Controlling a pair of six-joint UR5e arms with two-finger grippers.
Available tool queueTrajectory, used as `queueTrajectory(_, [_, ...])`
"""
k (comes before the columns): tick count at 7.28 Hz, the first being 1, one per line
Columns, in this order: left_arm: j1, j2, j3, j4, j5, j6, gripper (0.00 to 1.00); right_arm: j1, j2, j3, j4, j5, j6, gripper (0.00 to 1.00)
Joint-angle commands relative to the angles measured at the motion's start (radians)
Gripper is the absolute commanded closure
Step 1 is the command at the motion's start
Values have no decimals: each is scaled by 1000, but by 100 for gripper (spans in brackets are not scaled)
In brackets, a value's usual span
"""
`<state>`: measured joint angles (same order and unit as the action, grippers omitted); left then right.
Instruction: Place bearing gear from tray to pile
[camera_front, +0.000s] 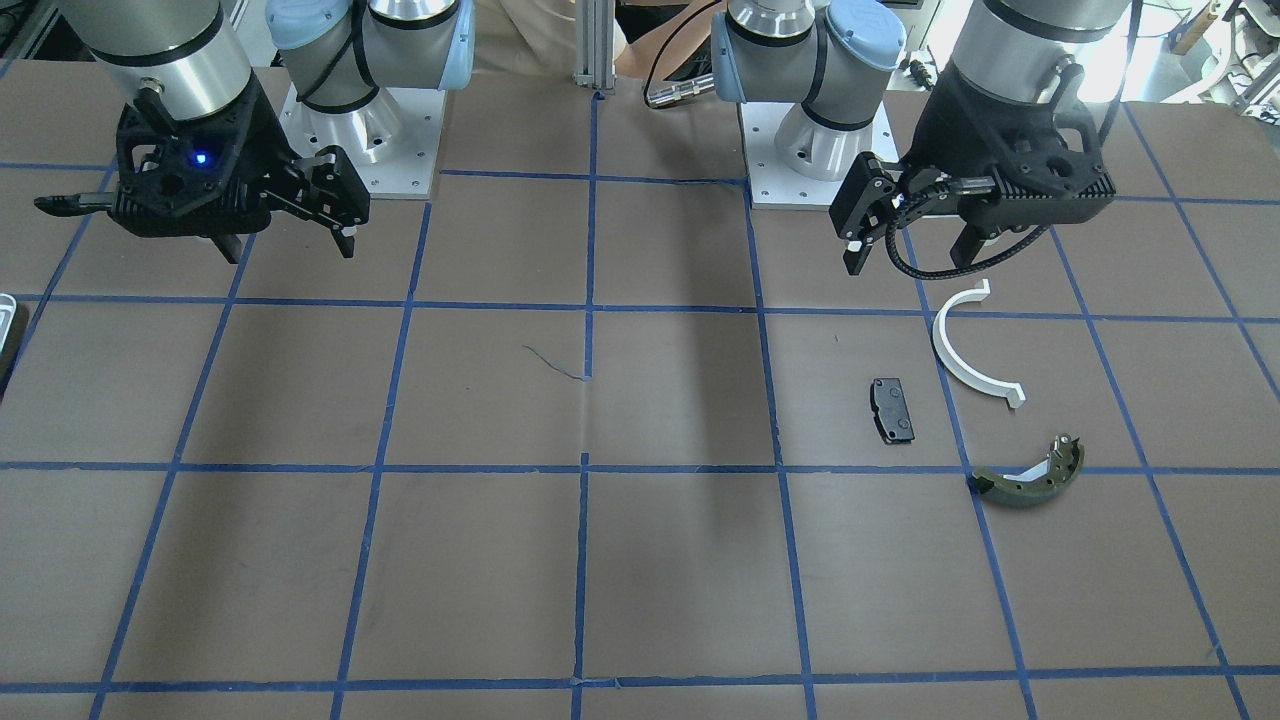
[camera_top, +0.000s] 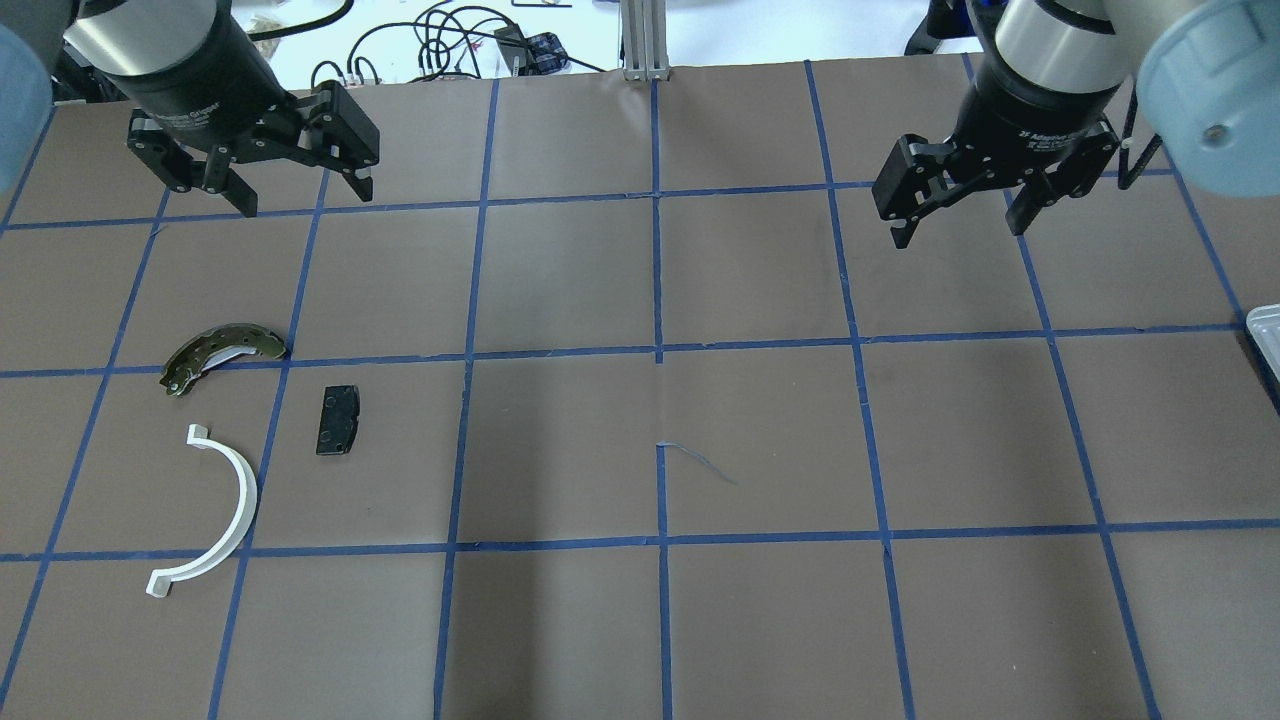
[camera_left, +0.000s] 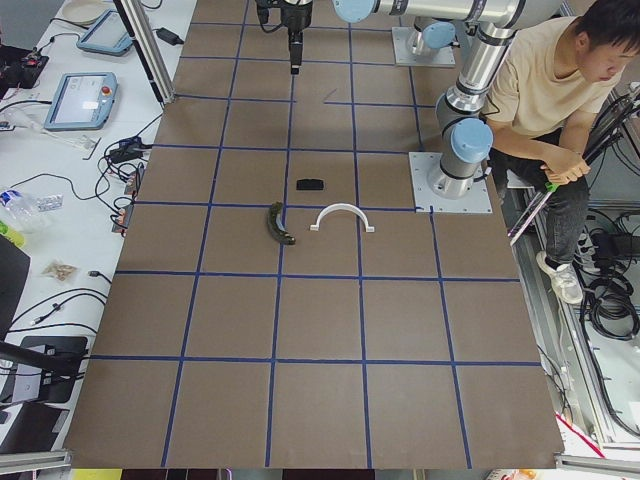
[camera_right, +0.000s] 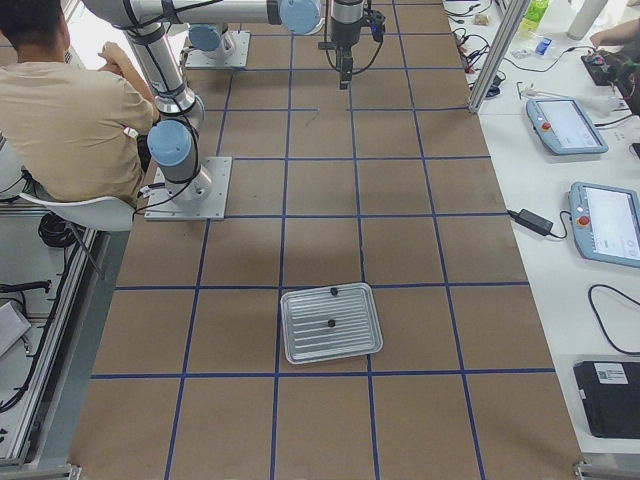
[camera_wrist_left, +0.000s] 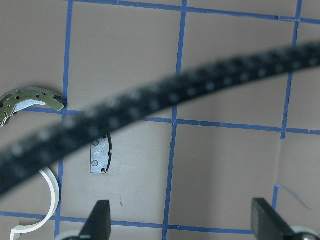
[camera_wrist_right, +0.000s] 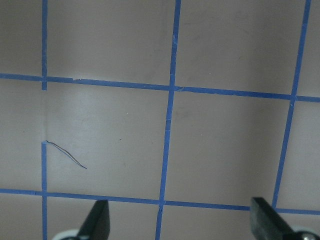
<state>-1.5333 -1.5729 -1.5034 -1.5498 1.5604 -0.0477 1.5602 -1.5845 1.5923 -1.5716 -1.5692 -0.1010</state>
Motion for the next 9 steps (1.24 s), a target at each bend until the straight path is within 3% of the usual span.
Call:
queueTrajectory(1, [1, -9, 0, 2, 13, -1, 0, -8, -2, 6, -25, 8, -9, 0])
queueTrajectory(3, [1, -4, -3, 2, 14, -1, 0, -8, 50, 21, -198, 3, -11, 0])
queueTrajectory(8, [1, -1, -3, 4, 14, 5, 0, -17, 23, 12, -81, 0, -43, 0])
queueTrajectory(9, [2, -1, 0, 5, 14, 5, 0, -29, 21, 5, -105, 3, -81, 0])
